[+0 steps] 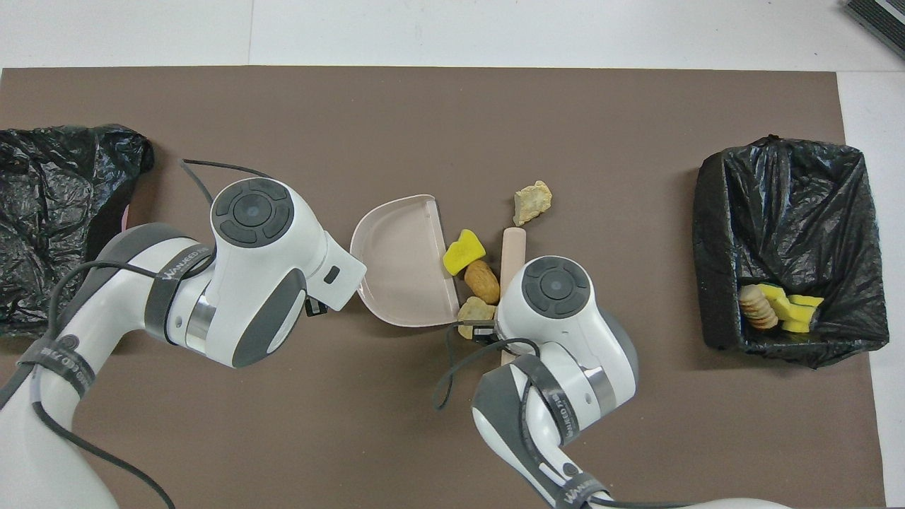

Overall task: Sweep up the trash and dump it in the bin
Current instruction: 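Sweep the sponge and bread pieces with the right gripper into the dustpan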

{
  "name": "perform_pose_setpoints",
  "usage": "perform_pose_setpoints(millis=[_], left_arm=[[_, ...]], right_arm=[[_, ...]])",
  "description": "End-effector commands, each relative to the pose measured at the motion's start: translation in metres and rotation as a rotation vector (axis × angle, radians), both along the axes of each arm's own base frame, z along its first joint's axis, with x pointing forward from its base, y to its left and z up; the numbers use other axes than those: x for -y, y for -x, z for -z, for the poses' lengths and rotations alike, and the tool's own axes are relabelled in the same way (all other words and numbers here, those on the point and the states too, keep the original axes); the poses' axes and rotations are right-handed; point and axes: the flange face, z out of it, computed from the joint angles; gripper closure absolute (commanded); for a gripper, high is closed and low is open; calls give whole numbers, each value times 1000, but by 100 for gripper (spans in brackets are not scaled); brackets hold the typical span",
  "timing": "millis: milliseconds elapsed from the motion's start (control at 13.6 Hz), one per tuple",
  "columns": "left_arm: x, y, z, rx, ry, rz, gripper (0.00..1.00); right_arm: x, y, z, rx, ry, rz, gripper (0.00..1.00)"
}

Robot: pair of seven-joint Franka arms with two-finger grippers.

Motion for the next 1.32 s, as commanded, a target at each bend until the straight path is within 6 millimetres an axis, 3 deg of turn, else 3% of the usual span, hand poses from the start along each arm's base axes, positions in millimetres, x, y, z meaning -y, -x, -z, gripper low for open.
perform_pose_setpoints(millis=[0, 220, 440, 806, 1246], left_arm=[[-6, 9, -3, 3, -11, 19, 100], [-7, 8, -3, 5, -10, 16, 100], [-9, 8, -4, 3, -11, 14, 100], [-13, 6, -5, 3, -11, 7, 100], [-13, 1, -5, 15, -3, -1, 100]], right_arm=[[-50, 2, 5, -10, -96, 33, 100], [-69, -6, -14, 13, -130, 58, 100], [-70, -9, -26, -17, -109, 23, 100], [-14, -19, -69, -102, -68, -12, 100], [55, -30, -84, -144, 197, -167, 100]])
